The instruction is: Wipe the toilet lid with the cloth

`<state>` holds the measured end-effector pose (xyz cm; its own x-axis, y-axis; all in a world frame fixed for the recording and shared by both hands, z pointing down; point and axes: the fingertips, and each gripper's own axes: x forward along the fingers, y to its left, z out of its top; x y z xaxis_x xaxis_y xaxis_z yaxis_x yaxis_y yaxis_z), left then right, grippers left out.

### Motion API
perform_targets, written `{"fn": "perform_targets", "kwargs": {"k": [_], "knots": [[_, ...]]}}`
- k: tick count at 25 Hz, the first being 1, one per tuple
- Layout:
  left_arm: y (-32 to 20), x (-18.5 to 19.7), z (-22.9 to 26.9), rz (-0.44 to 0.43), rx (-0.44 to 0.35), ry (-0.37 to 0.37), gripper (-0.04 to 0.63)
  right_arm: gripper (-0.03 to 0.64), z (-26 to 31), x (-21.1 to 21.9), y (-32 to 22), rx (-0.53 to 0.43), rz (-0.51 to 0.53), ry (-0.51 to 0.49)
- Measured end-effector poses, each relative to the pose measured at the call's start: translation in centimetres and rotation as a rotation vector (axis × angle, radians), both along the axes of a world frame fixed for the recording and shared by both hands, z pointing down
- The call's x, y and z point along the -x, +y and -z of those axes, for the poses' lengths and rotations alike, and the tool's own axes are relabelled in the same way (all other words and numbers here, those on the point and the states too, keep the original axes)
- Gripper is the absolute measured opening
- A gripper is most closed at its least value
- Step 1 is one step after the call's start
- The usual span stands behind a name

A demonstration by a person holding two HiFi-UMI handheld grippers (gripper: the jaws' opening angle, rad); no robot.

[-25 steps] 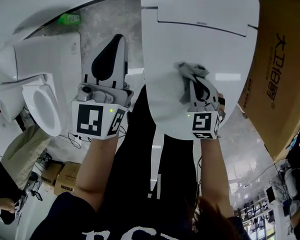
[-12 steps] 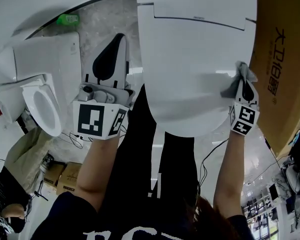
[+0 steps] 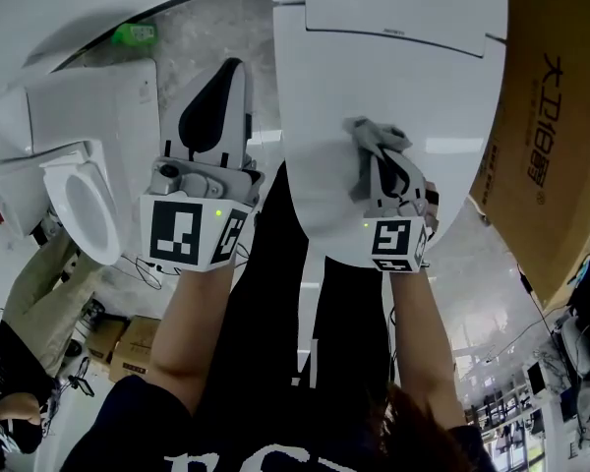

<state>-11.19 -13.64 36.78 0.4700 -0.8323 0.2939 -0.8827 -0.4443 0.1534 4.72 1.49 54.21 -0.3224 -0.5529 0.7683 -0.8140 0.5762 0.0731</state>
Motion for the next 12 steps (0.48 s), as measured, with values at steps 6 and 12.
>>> {"fn": "perform_targets", "kwargs": {"k": [6,12], "knots": [[0.6,0.2,0.0,0.011,0.002,-0.005,0.021,0.025,0.0,11.6,2.3,0.028,0.241,-0.092],[0.7,0.2,0.0,0.015,0.003,-0.012,0.021,0.025,0.1,15.1,5.2,0.050,0.415,-0.122]]}}
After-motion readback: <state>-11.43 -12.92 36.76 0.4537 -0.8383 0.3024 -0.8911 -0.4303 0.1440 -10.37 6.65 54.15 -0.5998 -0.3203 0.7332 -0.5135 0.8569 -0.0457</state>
